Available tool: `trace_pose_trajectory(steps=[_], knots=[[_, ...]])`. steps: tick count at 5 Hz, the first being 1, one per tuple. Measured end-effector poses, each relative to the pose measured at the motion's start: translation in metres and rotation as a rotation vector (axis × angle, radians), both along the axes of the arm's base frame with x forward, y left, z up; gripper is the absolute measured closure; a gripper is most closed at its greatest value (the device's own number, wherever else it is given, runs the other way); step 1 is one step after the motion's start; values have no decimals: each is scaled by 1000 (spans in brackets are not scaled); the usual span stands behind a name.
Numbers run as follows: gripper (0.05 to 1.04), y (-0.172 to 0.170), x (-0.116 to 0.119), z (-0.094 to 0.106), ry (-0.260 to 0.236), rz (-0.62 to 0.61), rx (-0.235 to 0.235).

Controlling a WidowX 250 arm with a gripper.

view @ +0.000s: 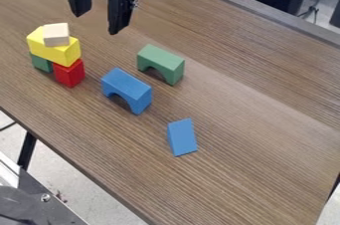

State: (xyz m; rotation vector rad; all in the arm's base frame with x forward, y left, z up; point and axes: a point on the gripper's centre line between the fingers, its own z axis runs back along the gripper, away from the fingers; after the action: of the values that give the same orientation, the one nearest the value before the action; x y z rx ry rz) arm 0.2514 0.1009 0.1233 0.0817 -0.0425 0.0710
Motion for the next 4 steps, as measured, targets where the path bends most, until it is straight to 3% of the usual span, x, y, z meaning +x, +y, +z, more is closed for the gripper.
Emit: trace_pose_trajectory(steps=[1, 2, 4], knots=[[97, -2, -3, -7, 24, 2, -15], [97, -2, -8, -15, 10, 59, -79], [97, 8, -15, -16, 30, 139, -49]])
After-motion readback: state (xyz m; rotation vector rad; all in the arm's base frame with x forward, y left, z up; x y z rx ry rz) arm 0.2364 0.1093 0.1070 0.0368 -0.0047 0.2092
